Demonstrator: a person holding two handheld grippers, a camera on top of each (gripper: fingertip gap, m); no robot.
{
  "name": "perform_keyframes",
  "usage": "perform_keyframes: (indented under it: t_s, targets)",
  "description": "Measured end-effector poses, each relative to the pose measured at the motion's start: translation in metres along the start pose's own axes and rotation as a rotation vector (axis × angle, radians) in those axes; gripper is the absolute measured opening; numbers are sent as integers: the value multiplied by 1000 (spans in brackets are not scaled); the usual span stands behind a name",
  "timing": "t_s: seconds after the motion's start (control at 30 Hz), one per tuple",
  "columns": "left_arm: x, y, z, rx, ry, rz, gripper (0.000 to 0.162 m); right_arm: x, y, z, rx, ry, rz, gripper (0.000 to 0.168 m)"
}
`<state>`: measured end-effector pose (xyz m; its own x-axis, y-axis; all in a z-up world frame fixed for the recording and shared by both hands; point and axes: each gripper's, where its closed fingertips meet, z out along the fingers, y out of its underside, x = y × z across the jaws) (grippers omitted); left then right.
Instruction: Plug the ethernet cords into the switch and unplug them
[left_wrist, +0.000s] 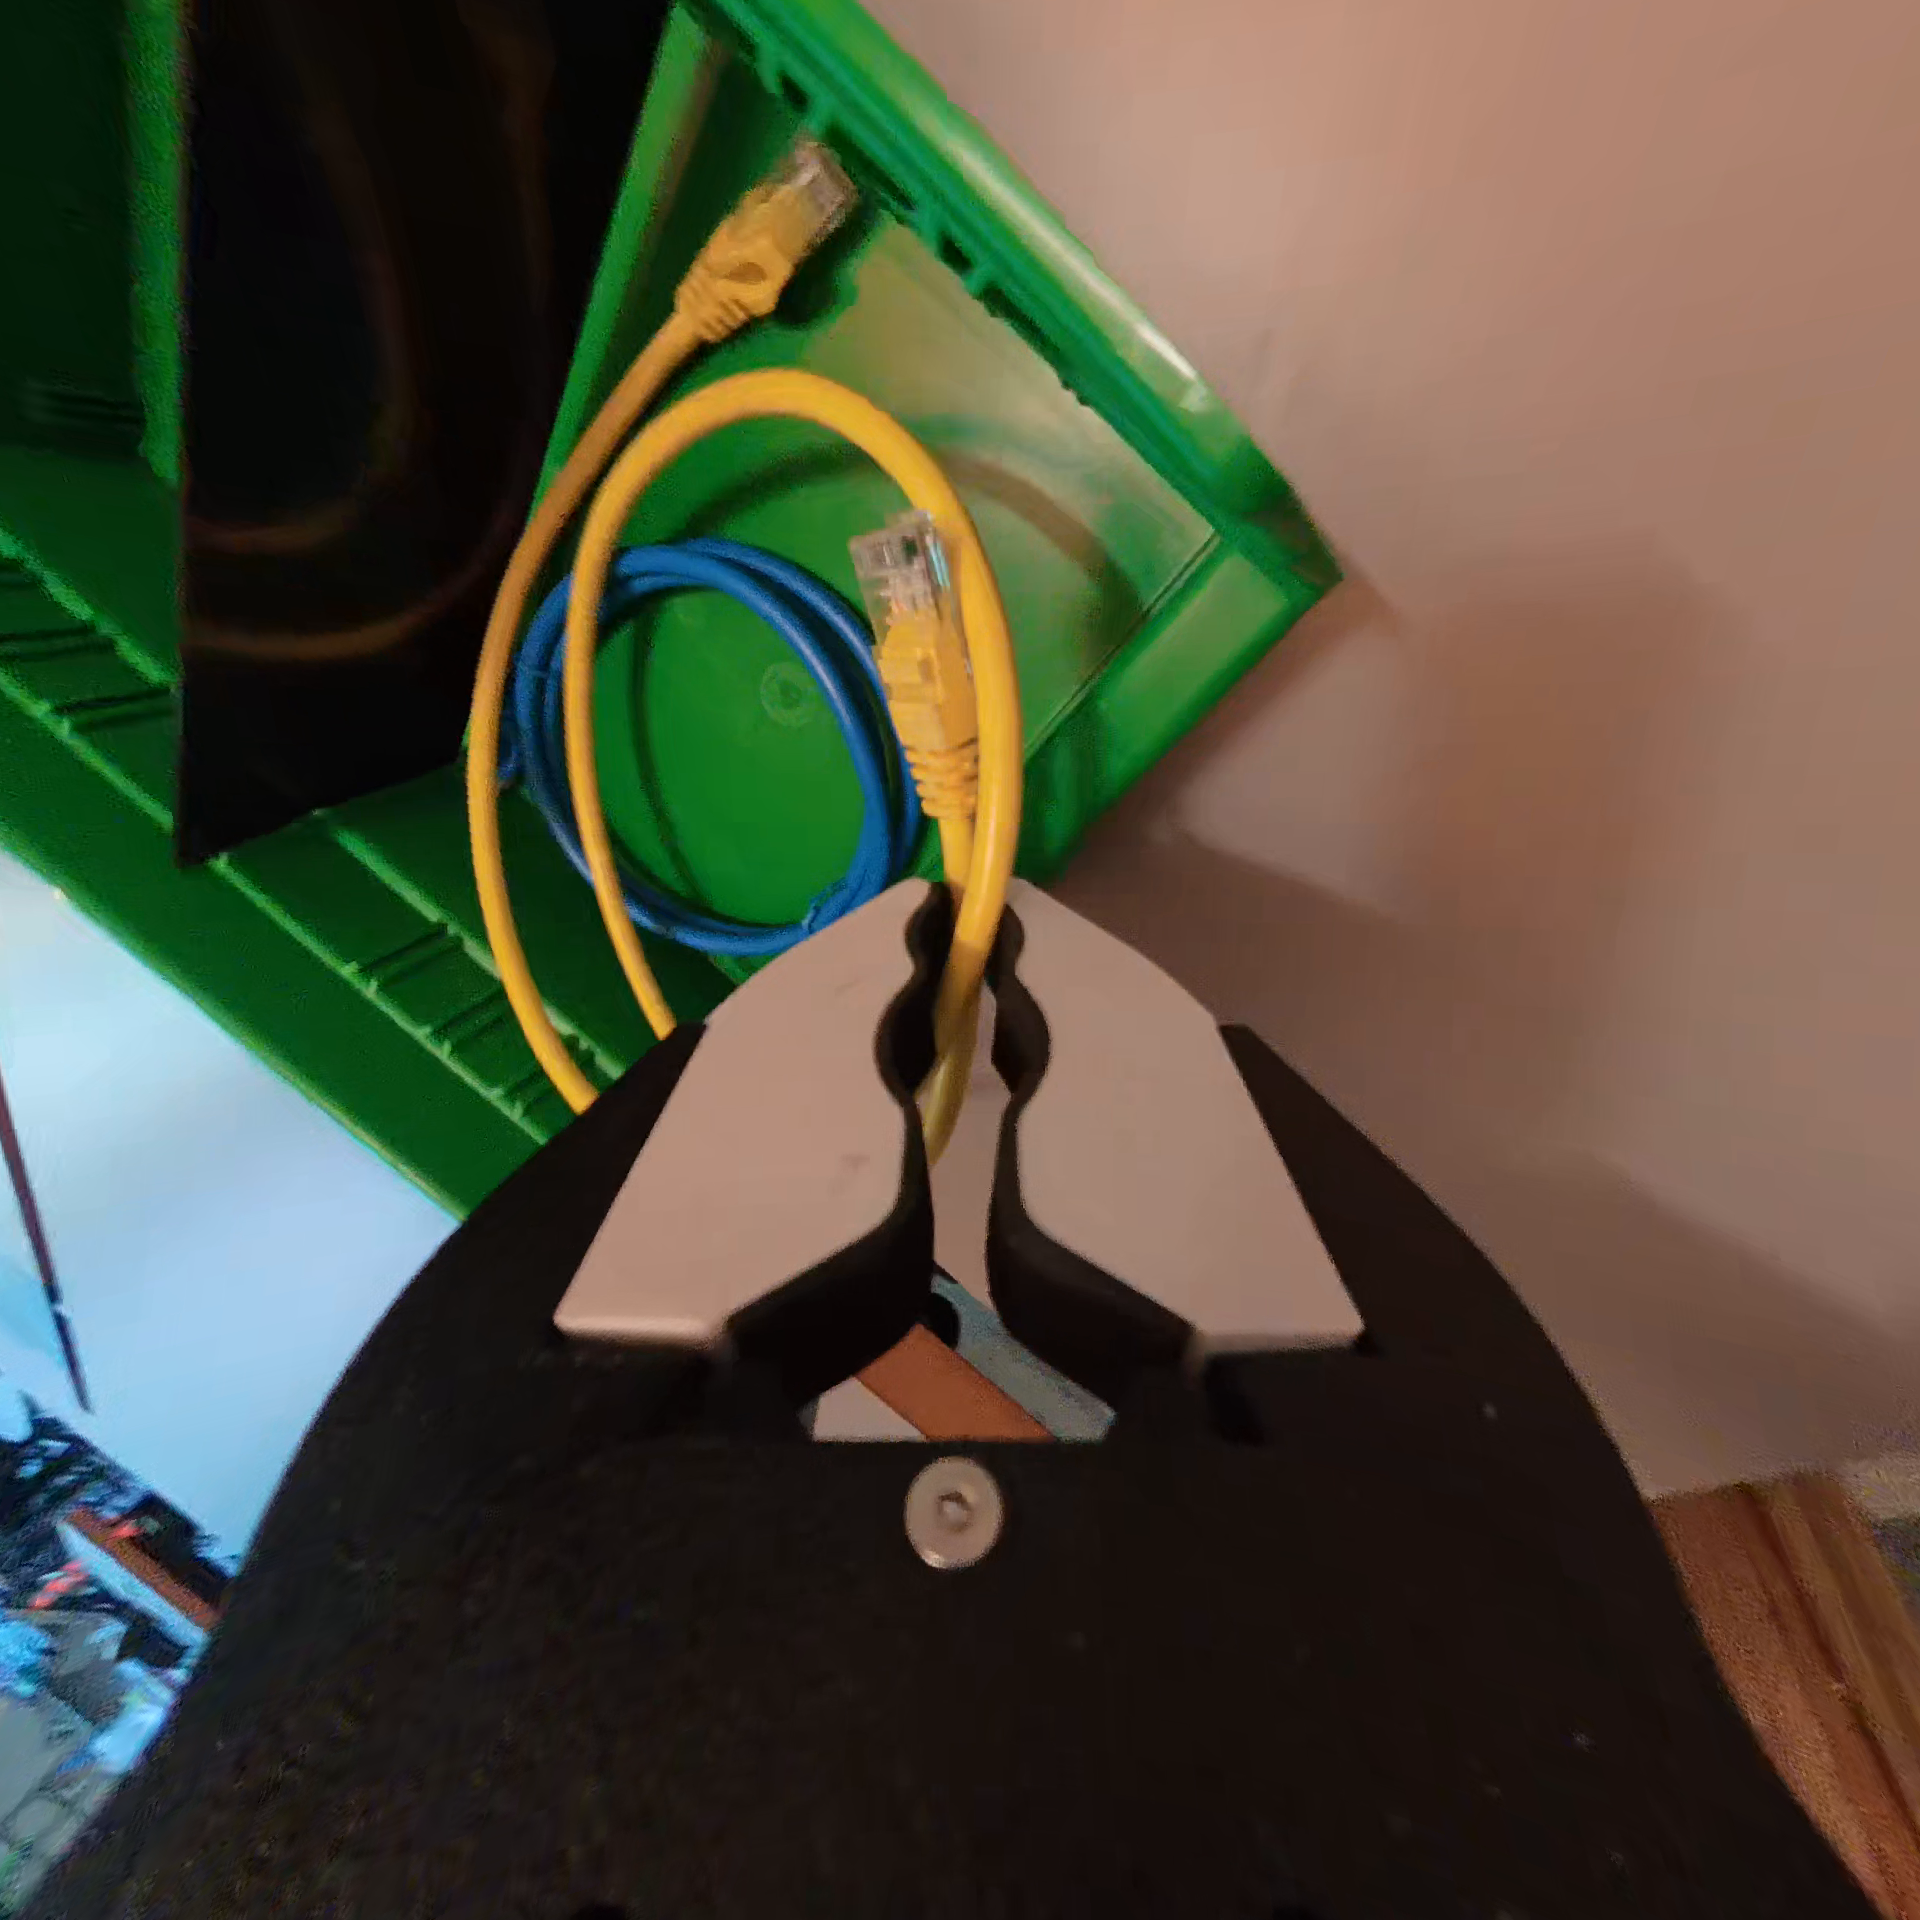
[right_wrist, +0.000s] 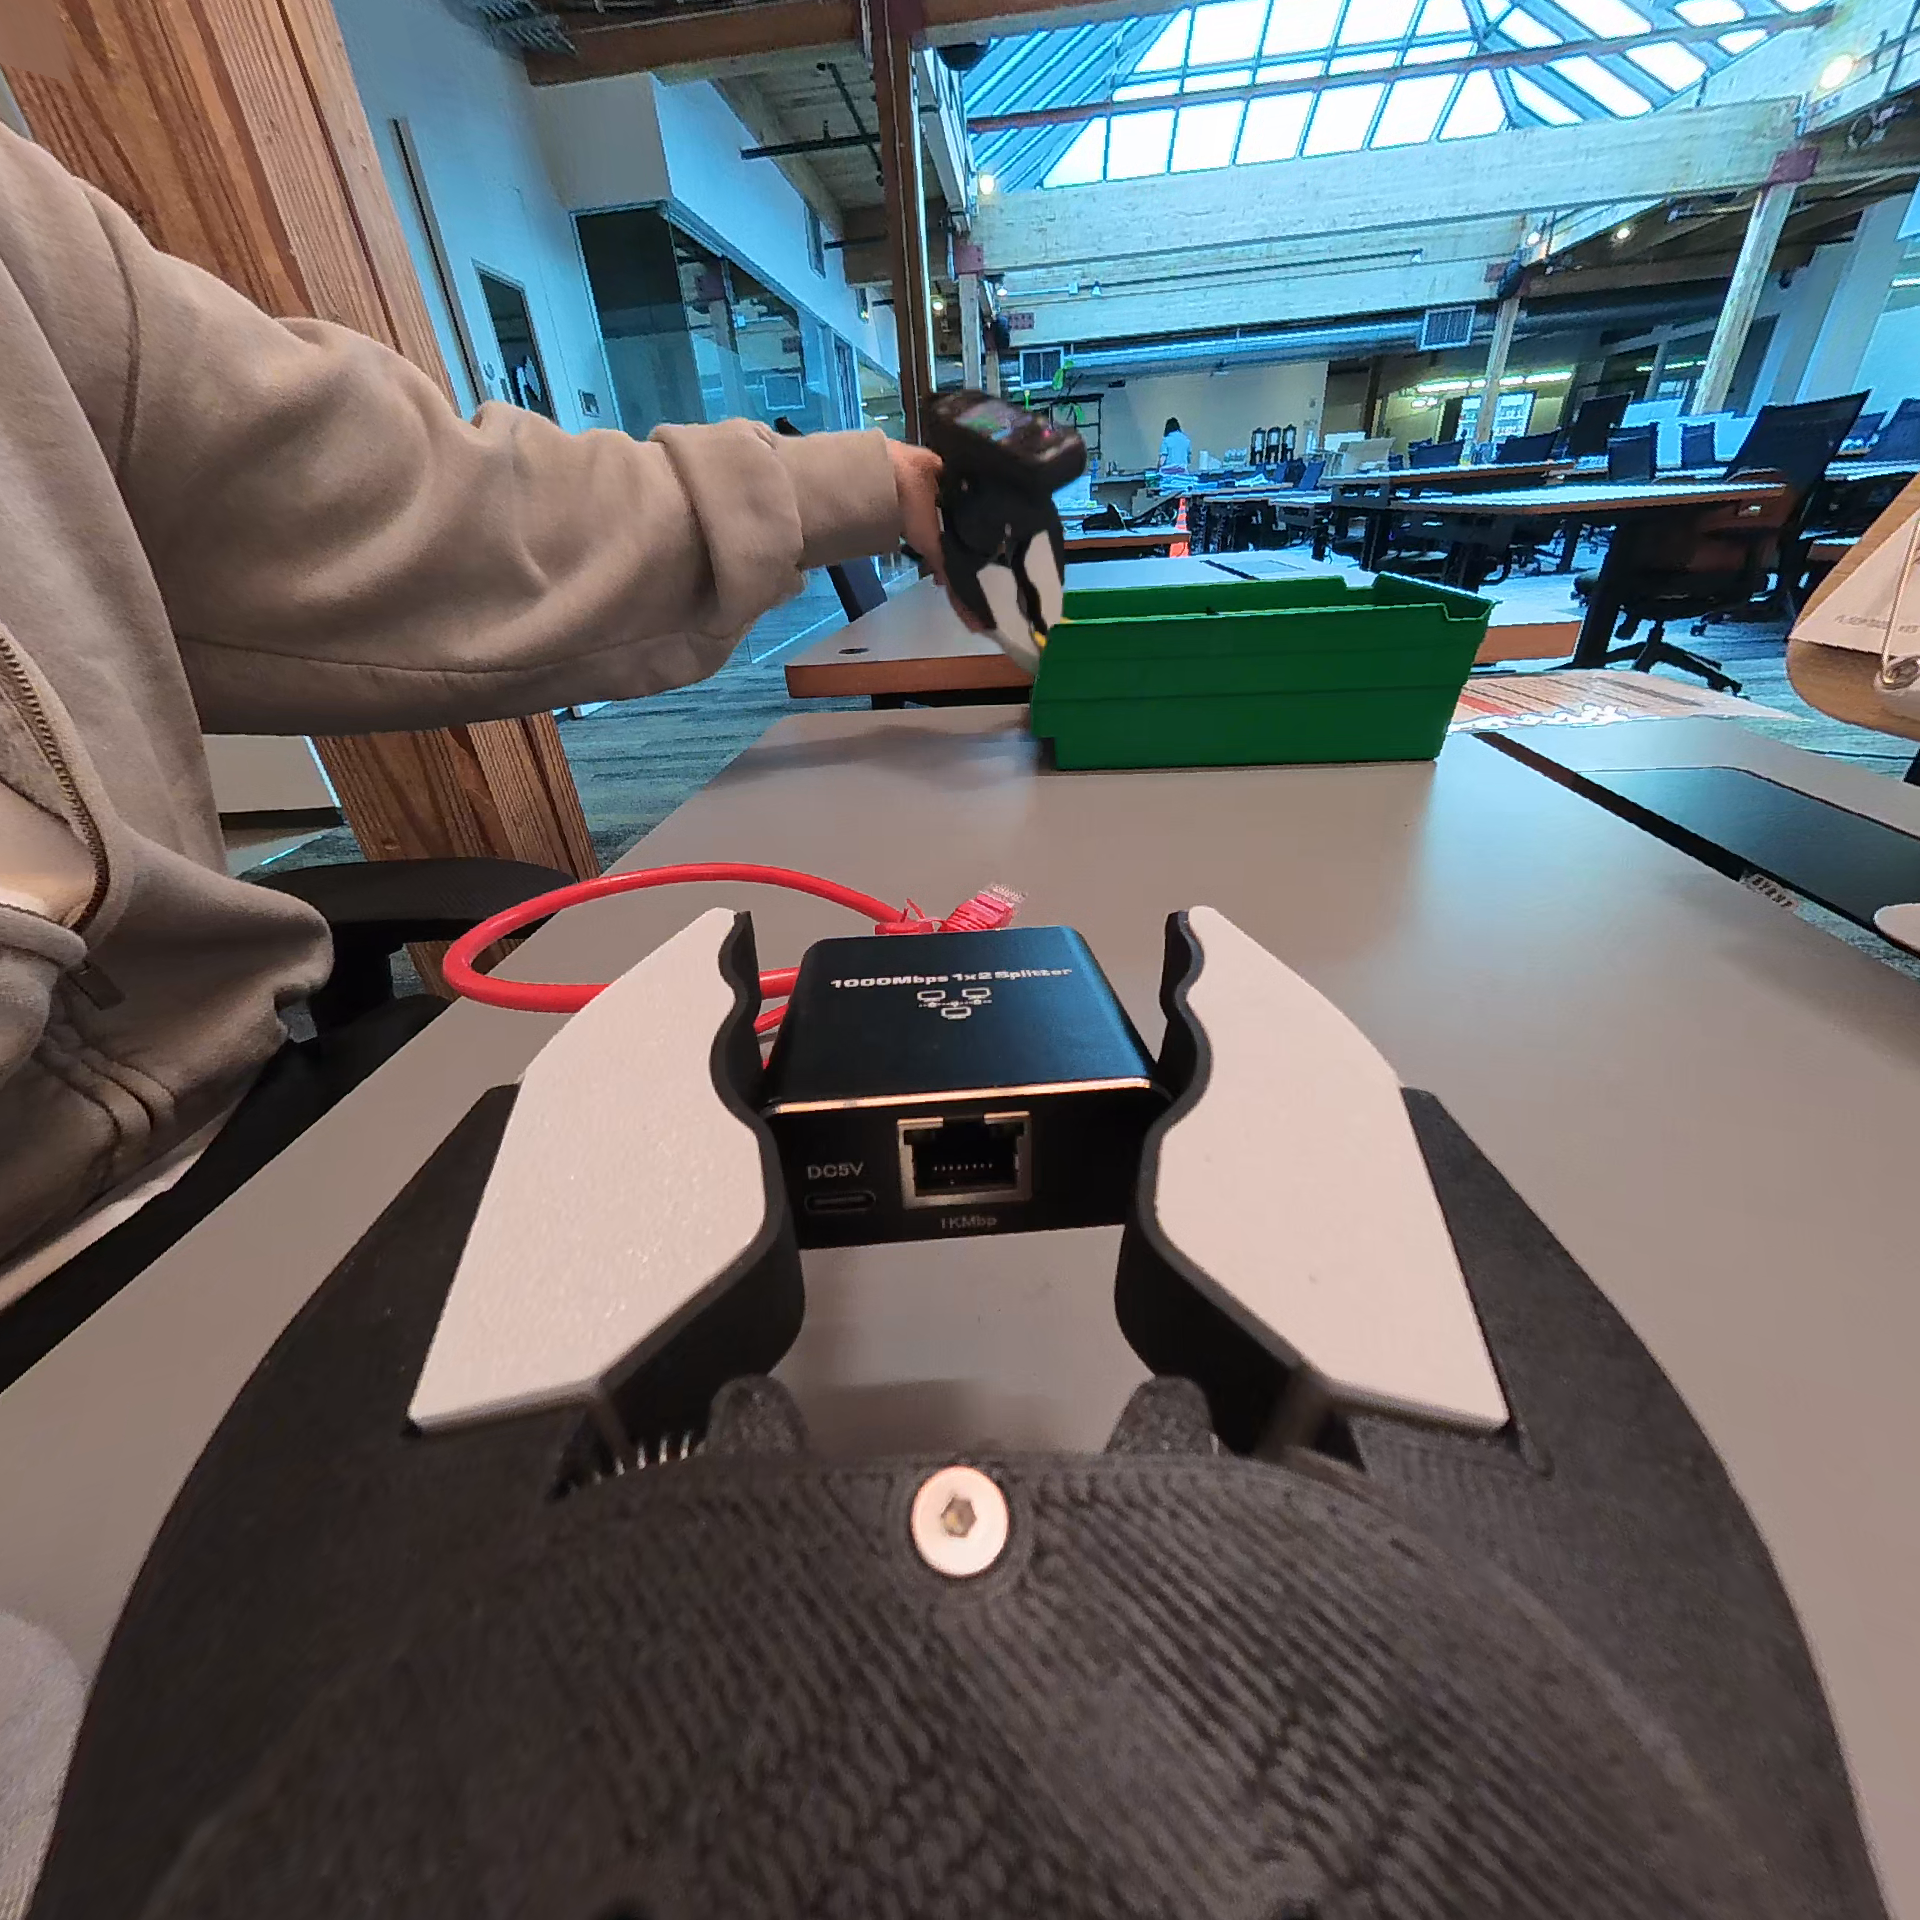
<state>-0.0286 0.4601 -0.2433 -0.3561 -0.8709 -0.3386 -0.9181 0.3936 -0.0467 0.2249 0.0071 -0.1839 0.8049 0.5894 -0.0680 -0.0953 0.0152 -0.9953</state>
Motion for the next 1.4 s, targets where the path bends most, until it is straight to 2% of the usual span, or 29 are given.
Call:
perform_keyframes:
  t_s: [0.27,0.43,0.67,0.77,0.9,1.0,1.1,1.2,1.4]
  targets:
    - [-20,-18,-56,169,-56,-119,5,0,0,0,3,2,0,75]
    - [-25,-35,-127,357,-82,-182,5,0,-1,0,3,0,2,75]
    - [-4,-77,-221,614,-44,-174,5,0,0,0,-3,0,-4,75]
    - [10,-98,-254,706,-2,-167,5,-1,0,0,1,0,-6,75]
    - [44,-129,-287,816,204,-163,5,-1,0,0,3,0,-9,75]
    - [72,-149,-292,853,408,-159,5,-1,-1,0,5,0,-9,75]
    - [90,-163,-271,810,530,-188,5,-1,0,0,4,-1,-9,75]
    - [100,-173,-235,740,499,-211,5,-2,0,0,-2,-3,-10,75]
    - [132,-187,-169,556,286,-191,5,-2,1,1,-10,-9,-5,75]
